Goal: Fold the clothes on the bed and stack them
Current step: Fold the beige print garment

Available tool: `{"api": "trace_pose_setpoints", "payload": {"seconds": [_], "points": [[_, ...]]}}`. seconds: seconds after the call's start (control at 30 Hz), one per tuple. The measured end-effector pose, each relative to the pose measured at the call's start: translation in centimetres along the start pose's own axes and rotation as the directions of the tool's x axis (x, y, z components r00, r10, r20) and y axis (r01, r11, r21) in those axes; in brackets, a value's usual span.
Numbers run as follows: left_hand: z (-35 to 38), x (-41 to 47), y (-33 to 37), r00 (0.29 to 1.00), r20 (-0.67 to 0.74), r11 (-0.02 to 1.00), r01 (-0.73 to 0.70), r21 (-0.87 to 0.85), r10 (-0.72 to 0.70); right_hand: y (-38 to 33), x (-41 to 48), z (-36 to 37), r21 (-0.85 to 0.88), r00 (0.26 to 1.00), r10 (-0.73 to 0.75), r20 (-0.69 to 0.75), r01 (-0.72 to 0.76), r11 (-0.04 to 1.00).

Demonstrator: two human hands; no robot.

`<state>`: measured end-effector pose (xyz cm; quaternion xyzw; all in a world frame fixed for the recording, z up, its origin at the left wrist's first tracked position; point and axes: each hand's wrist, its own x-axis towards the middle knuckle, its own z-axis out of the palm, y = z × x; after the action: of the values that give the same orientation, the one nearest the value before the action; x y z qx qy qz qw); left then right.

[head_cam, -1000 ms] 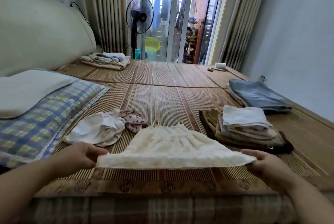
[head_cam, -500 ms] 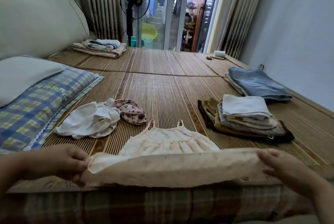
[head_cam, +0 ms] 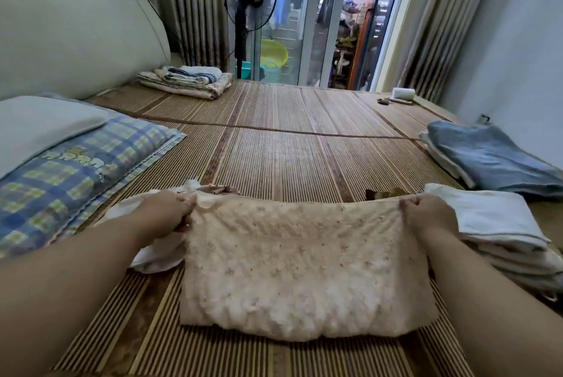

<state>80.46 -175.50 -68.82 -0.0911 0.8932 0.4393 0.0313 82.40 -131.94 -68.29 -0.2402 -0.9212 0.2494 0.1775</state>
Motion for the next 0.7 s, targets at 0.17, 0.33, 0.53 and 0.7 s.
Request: {"api": "trace_pose_setpoints", "payload": {"seconds": [0.17,0.33,0.53,0.7], "points": [[4.1,0.5,0.6,0.990,-0.138,0.999,0.012,0.050,-0.005,-0.9,-0.2,4.1,-0.007,0.999,-0.024,-0.033,0.024,1.000],[7.6,-3.0,-1.2,0.827,0.157,0.662,-0.533,0.527,0.540,-2.4,-7.5,7.7,-0.060,0.922,-0.359,0.147,0.371,0.927],[10.8,-3.7,-4.3,0.789,0.588,0.496,-0.589,0.638,0.180,-1.1,-13.4,11.9,-0.301,0.793,-0.115,0.598,0.355,0.885],[10.7,-6.6,-4.0,0.838,0.543,0.562,-0.475,0.678,0.053,-1.4,-11.6,9.1,-0.292,0.709,-0.229,0.667,0.531,0.795]]}}
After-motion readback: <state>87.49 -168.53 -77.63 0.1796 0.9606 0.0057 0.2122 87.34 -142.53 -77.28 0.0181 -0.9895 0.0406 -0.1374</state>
